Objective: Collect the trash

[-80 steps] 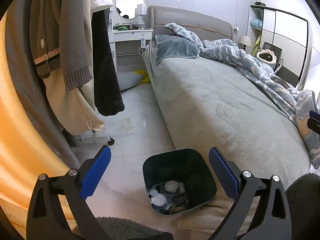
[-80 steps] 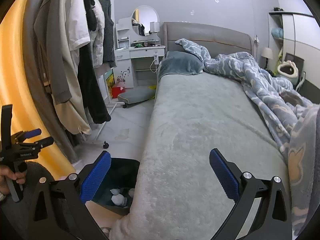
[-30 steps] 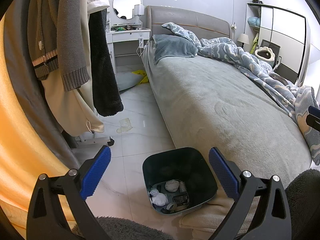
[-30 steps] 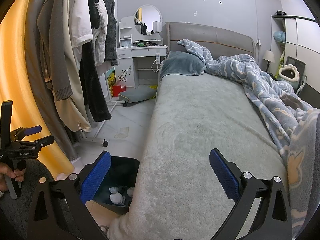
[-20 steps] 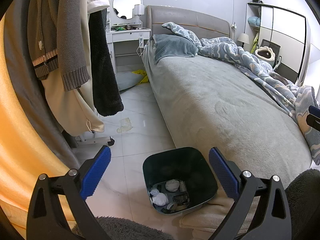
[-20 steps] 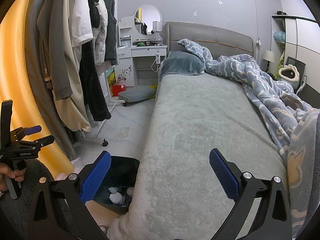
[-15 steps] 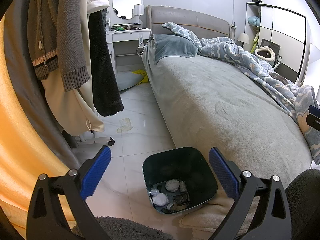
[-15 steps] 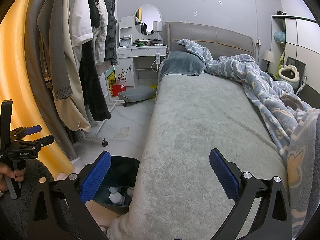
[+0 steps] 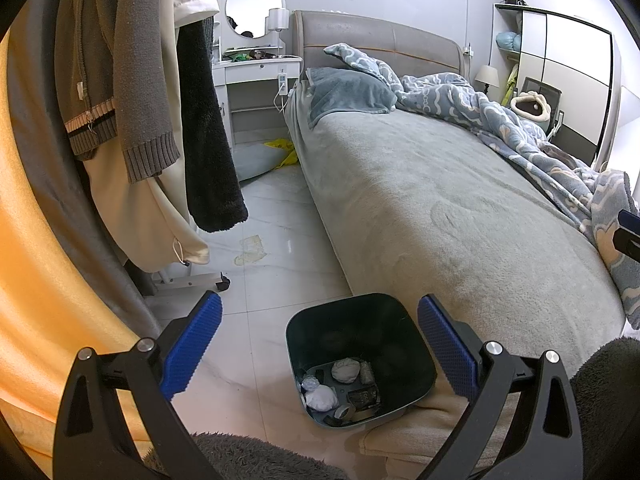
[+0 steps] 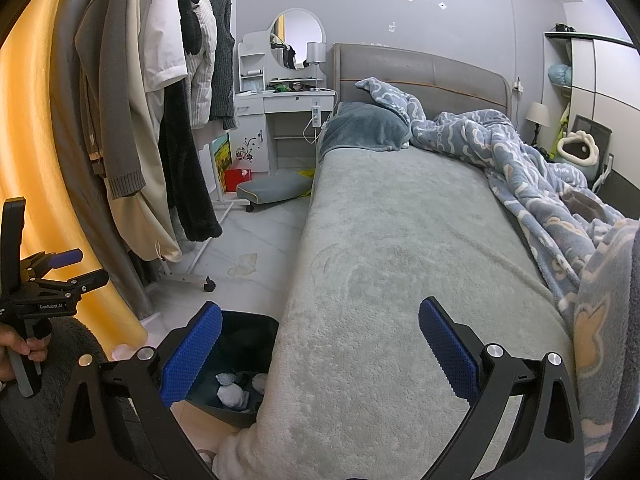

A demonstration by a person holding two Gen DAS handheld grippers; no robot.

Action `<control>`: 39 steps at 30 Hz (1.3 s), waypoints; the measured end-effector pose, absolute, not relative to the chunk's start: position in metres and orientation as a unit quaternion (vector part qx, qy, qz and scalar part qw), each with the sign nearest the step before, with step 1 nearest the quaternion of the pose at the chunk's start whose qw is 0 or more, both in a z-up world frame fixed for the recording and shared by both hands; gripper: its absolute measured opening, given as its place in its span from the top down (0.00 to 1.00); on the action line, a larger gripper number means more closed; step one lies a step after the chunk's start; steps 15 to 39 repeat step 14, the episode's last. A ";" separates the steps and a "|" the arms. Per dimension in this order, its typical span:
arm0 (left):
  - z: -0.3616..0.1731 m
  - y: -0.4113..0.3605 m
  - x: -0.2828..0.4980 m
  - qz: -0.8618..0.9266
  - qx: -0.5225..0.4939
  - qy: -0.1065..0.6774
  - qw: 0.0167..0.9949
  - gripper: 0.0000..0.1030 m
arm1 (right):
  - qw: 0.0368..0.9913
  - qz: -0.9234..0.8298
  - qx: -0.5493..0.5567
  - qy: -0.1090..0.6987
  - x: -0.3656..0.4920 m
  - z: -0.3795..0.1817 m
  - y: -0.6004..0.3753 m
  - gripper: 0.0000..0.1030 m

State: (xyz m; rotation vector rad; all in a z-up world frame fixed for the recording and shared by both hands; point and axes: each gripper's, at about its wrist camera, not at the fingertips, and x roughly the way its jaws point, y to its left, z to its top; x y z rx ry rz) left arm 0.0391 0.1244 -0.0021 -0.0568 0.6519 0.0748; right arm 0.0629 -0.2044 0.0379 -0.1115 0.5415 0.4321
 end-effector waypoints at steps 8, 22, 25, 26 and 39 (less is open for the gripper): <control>-0.002 0.124 0.039 0.036 -0.028 0.320 0.946 0.03 | 0.939 0.212 -0.055 0.265 0.063 0.038 -0.204 0.03; -0.002 0.125 0.039 0.037 -0.027 0.320 0.946 0.03 | 0.939 0.211 -0.055 0.265 0.063 0.038 -0.205 0.03; -0.002 0.125 0.039 0.037 -0.027 0.320 0.946 0.03 | 0.939 0.211 -0.055 0.265 0.063 0.038 -0.205 0.03; -0.002 0.125 0.039 0.037 -0.027 0.320 0.946 0.03 | 0.939 0.211 -0.055 0.265 0.063 0.038 -0.205 0.03; -0.002 0.125 0.039 0.037 -0.027 0.320 0.946 0.03 | 0.939 0.211 -0.055 0.265 0.063 0.038 -0.205 0.03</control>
